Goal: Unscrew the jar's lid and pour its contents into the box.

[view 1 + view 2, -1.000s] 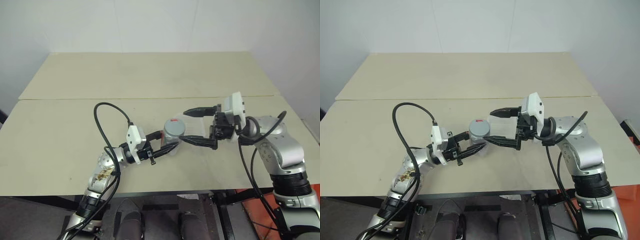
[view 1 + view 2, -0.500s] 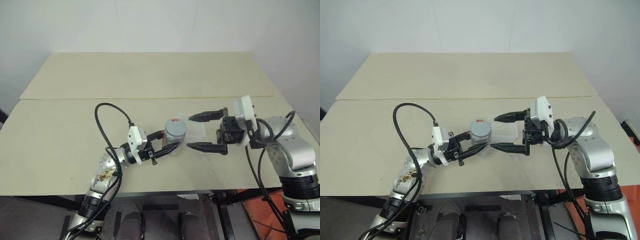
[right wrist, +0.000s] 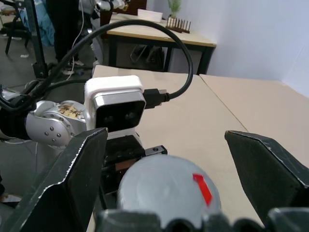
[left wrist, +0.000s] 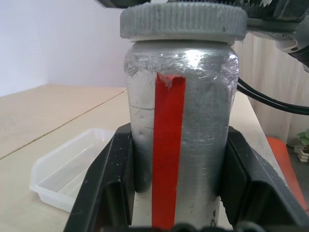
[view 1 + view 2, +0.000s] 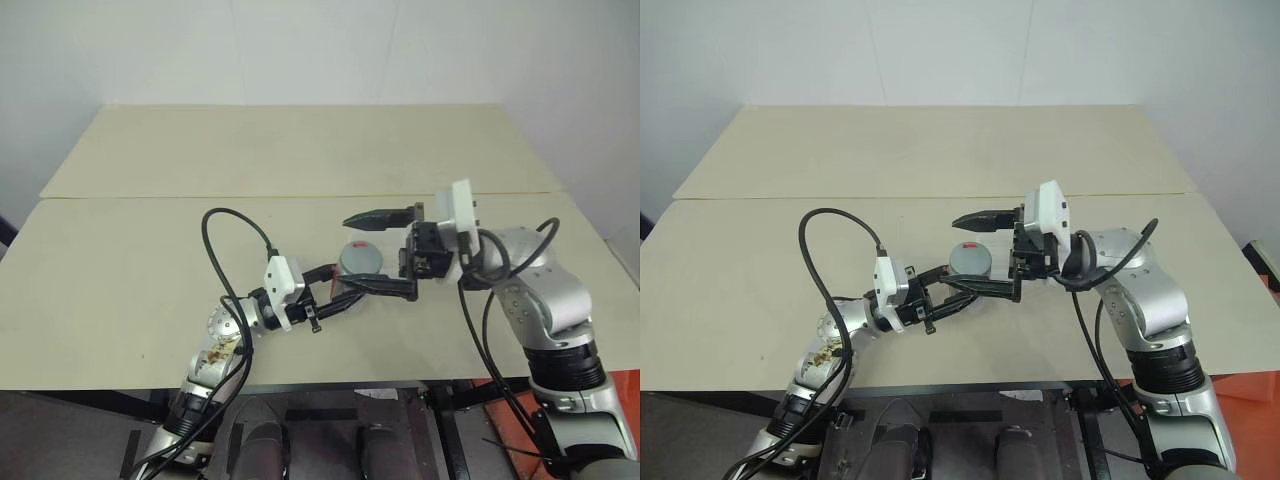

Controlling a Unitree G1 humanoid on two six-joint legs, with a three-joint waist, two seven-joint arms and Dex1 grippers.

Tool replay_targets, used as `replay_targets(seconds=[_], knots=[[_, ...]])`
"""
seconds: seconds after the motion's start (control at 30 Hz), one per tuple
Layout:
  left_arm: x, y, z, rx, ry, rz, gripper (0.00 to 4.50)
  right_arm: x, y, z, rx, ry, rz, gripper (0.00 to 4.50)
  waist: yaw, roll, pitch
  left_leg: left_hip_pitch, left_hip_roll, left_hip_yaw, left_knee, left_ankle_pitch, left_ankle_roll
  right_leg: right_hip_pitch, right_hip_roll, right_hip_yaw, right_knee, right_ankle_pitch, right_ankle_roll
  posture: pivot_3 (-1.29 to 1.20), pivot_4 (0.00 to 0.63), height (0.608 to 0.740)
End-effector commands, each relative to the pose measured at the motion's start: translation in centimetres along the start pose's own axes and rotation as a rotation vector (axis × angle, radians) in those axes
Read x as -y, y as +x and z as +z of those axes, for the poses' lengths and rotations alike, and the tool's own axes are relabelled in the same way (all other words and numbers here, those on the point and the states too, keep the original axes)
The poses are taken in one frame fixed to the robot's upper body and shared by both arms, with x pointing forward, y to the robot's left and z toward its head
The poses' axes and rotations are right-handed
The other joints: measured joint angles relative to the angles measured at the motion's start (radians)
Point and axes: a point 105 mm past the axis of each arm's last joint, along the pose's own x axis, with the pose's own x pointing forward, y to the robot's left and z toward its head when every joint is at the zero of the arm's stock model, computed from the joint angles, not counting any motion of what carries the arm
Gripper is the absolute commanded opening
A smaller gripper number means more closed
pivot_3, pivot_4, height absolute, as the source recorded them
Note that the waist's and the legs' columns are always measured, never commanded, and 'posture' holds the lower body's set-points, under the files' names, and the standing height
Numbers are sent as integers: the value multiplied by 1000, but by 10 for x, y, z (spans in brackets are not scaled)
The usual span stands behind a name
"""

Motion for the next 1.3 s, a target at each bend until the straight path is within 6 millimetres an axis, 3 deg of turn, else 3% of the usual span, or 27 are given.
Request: replay_targets(seconds=[0.03, 0.6, 1.3], knots=[[2, 4, 8, 33, 33, -13, 1935, 7, 2, 9, 10, -41, -27, 4500, 0, 0, 0, 0, 0, 0, 0, 0, 0, 0, 0, 0, 0, 0, 0, 0, 150, 740], [-1, 2, 11, 49, 40, -3, 1935, 18, -25, -2, -67, -47, -99, 4500, 0, 0, 0, 0, 0, 0, 0, 0, 0, 0, 0, 0, 0, 0, 0, 0, 150, 740], [-2, -1, 12, 48, 47, 2, 1935, 23, -42, -14, -100, -40, -116, 4500, 0, 0, 0, 0, 0, 1, 0, 0, 0, 0, 0, 0, 0, 0, 0, 0, 150, 740]])
